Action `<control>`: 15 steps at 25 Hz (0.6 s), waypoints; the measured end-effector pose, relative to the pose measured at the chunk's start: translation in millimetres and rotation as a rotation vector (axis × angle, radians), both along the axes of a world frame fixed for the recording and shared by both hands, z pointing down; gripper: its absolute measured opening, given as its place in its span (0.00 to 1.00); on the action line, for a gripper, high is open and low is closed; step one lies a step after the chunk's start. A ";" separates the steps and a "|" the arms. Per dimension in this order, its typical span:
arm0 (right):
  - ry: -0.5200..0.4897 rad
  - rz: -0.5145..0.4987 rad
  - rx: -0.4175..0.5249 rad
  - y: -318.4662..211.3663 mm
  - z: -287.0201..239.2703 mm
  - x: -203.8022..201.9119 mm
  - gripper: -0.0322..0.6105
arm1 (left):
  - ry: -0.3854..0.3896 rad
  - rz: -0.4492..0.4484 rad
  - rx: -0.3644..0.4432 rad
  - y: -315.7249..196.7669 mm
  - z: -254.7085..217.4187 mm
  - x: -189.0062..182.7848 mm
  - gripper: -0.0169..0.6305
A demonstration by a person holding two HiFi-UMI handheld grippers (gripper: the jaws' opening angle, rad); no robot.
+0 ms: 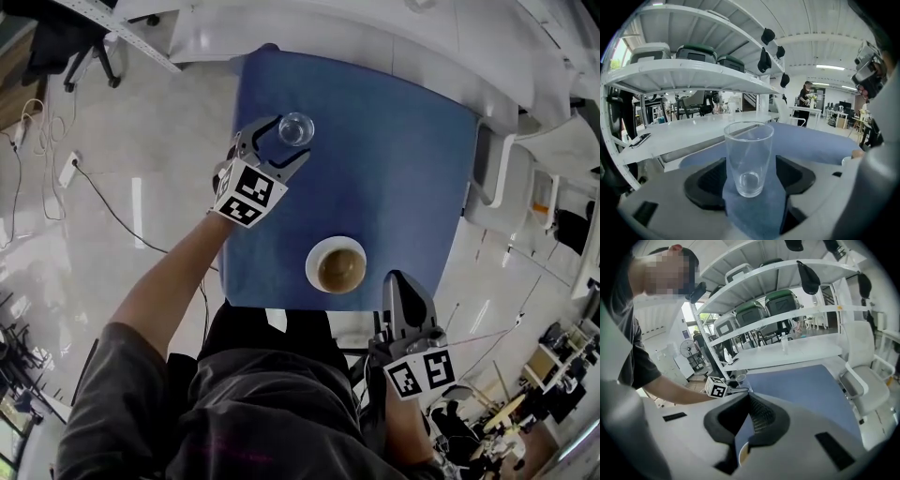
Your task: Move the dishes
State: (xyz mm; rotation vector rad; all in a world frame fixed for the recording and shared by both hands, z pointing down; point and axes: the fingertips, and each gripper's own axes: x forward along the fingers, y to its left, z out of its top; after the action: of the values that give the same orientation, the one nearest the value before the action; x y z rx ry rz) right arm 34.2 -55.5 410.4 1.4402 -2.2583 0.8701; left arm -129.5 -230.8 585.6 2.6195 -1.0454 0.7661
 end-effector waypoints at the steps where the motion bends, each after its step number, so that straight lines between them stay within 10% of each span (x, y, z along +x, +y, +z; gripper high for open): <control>1: 0.001 0.001 -0.007 -0.3 2.7 0.3 0.05 | -0.002 0.005 0.005 -2.8 2.0 2.6 0.52; 15: 0.003 0.007 -0.059 4.8 24.4 -0.9 0.05 | 0.009 0.023 0.031 -16.2 14.7 9.4 0.44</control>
State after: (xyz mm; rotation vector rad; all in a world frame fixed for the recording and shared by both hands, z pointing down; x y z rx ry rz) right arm 33.3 -50.7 434.8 1.4235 -2.2078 0.9288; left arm -120.1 -246.9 600.3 2.6628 -1.0353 0.7474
